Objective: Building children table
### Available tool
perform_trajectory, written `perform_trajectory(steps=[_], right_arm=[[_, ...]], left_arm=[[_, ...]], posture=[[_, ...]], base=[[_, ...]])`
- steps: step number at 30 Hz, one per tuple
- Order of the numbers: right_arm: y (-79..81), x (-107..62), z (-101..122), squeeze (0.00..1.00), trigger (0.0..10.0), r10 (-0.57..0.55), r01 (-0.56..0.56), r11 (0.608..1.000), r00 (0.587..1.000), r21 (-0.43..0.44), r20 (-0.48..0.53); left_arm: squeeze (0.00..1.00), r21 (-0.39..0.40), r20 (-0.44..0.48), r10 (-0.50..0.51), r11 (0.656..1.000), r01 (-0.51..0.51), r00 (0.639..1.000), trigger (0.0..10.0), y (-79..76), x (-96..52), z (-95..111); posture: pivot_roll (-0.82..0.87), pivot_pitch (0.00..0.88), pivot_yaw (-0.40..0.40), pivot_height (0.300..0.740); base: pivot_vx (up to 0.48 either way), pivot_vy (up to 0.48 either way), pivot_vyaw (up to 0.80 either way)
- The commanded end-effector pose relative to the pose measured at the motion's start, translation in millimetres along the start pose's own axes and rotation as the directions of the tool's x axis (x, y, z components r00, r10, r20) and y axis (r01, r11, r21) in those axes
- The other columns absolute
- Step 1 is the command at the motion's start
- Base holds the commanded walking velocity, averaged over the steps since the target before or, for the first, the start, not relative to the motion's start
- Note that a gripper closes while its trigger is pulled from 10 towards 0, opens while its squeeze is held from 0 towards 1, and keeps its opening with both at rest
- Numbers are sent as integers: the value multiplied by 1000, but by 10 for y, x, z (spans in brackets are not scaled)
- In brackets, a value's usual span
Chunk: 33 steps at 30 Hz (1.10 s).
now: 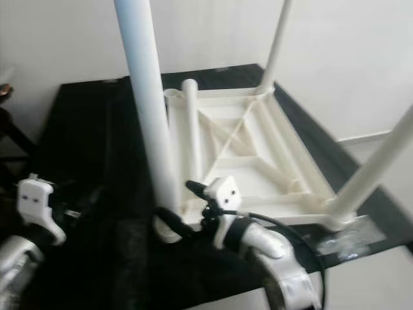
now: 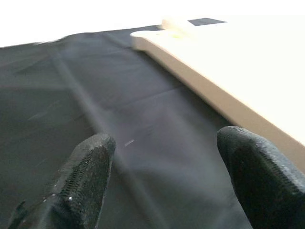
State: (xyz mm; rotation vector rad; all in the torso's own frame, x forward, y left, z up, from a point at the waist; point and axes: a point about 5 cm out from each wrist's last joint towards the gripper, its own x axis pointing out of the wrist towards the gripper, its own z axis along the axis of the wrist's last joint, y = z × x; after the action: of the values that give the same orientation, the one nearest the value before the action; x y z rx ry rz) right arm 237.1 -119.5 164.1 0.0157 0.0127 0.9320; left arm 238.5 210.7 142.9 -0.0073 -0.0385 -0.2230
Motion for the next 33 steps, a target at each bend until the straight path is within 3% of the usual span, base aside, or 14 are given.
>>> perform_trajectory(steps=[1,3,10,13,15,20,21,24,26,28,31,33], right_arm=[[-28,-38,-24,0,10000,-6,6,1000,1000,21,-12],[-78,-71,71,0,10000,81,-81,997,997,11,-19],[-163,-95,172,0,10000,113,-113,993,994,-43,-3],[-172,-123,211,0,10000,181,-182,981,983,-61,-23],[-184,-148,256,0,10000,249,-251,965,968,-69,-39],[-257,-113,327,0,10000,309,-314,944,949,-105,-57],[-283,-66,362,0,10000,339,-344,931,939,-120,-62],[-332,150,488,0,10000,432,-436,884,900,-166,-63],[-332,150,488,0,10000,432,-436,884,900,-166,-63],[-371,261,556,0,10000,464,-467,866,884,-179,-56],[-371,261,556,0,10000,464,-467,866,884,-179,-56],[-398,482,658,0,10000,531,-530,824,846,-198,-54]], left_arm=[[0,-3,7,-9,1000,9,1000,10000,-24,2,-1],[0,-8,9,-13,1000,13,1000,10000,-23,3,1],[0,11,11,-13,1000,13,1000,10000,6,-10,11],[0,49,52,-45,998,43,998,10000,77,-112,45],[0,52,65,-122,992,118,990,10000,144,-244,45],[0,84,34,-220,973,217,975,10000,228,-430,-1],[0,40,16,-256,966,255,967,10000,260,-500,-19],[0,-93,64,-410,905,415,910,10000,216,-683,34],[0,-93,64,-410,905,415,910,10000,216,-683,34],[0,-128,78,-461,875,468,884,10000,136,-730,60],[0,-128,78,-461,875,468,884,10000,136,-730,60],[0,-170,117,-529,823,541,841,10000,-55,-778,82]], posture=[[-31,39,31,740],[-28,39,31,740],[-28,38,33,740],[-26,42,34,740],[-18,44,31,740],[-12,53,27,740],[-10,64,23,740],[-2,87,13,740],[-2,87,13,740],[15,110,-8,740],[15,110,-8,740],[34,155,-43,740]], base=[[0,0,-800],[0,0,-800],[0,0,-457],[0,0,0],[0,0,0],[0,0,0],[0,0,0],[0,0,0],[0,0,0],[0,0,0],[0,0,0],[0,0,0]])
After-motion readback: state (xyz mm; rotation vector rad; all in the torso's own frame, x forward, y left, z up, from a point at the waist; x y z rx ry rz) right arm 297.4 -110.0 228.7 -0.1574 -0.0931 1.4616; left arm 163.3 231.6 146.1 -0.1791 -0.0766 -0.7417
